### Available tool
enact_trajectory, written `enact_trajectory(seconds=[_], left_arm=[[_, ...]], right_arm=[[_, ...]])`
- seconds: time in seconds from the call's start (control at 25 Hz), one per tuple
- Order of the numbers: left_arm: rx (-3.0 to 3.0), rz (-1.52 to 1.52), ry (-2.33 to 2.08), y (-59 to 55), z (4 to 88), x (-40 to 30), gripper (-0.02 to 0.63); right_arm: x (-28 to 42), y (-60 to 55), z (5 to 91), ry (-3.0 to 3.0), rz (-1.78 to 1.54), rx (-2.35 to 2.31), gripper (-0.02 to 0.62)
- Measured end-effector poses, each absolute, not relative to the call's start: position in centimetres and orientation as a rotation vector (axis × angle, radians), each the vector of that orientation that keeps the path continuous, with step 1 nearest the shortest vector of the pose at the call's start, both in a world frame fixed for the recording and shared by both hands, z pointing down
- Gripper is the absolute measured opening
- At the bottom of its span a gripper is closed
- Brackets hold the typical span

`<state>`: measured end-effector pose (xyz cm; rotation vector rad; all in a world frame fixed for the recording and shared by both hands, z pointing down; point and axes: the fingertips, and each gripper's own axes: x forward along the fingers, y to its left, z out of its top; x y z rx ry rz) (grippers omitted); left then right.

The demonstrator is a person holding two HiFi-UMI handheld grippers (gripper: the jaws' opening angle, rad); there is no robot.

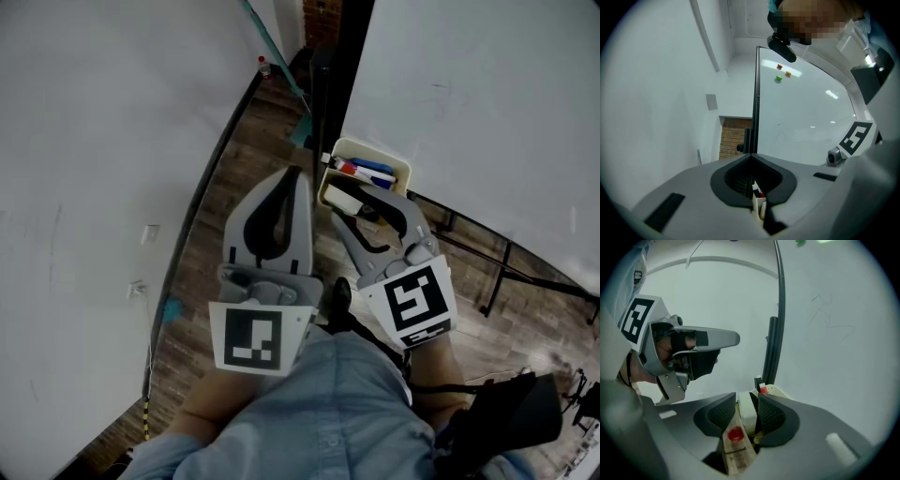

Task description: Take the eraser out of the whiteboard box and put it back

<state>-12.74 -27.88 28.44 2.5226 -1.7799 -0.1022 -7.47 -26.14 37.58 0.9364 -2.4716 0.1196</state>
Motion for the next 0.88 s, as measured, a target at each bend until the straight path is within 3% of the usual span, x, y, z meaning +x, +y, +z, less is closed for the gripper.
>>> enact_trajectory(seconds=[0.32,0.72,0.88], left_arm=[[2.542,-0.136,-1.85,-25.5,26.2,-12.2,0.005],[2.565,-0.152,-1.939,-22.4,23.7,-10.5,0.005],[2.581,-0.156,-1.975,-21.5,22.7,-9.8,0.005]], right_arm=[[-5.9,-25.2,32.9,-2.644,0.141,1.046,0.14],[-2.6,-23.8,26.6,-2.824,0.026,1.19,0.008],[-1.1,-23.6,24.5,-2.849,-0.019,1.258,0.002]])
